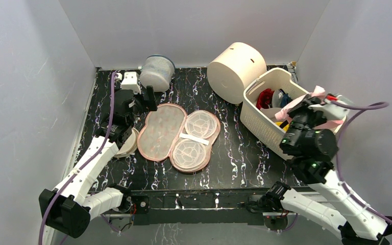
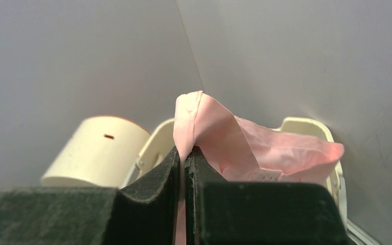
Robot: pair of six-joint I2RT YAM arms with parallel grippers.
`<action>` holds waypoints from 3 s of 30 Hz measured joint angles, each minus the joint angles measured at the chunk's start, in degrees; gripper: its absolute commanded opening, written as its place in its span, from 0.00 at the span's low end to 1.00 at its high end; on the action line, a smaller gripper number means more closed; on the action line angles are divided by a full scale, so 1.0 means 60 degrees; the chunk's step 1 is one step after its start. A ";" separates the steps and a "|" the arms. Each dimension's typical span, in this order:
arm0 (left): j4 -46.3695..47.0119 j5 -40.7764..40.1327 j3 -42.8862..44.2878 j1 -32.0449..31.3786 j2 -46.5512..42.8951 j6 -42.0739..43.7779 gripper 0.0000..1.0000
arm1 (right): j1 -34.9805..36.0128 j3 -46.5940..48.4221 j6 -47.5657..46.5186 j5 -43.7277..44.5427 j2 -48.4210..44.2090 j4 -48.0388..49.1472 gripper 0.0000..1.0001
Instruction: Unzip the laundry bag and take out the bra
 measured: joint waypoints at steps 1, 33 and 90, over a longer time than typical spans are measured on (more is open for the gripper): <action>0.0004 0.0000 0.0000 -0.0004 0.0000 0.0000 0.98 | 0.0000 -0.0386 -0.0087 0.0160 0.0000 0.0306 0.00; 0.0000 -0.0018 0.0000 -0.0047 0.0004 0.0004 0.98 | -0.4827 -0.0277 0.6411 -0.2896 0.4426 -0.3643 0.00; 0.0011 0.0827 0.0004 -0.0237 0.1304 -0.0251 0.98 | -0.3938 0.0317 0.4506 -1.6185 0.5413 -0.3697 0.98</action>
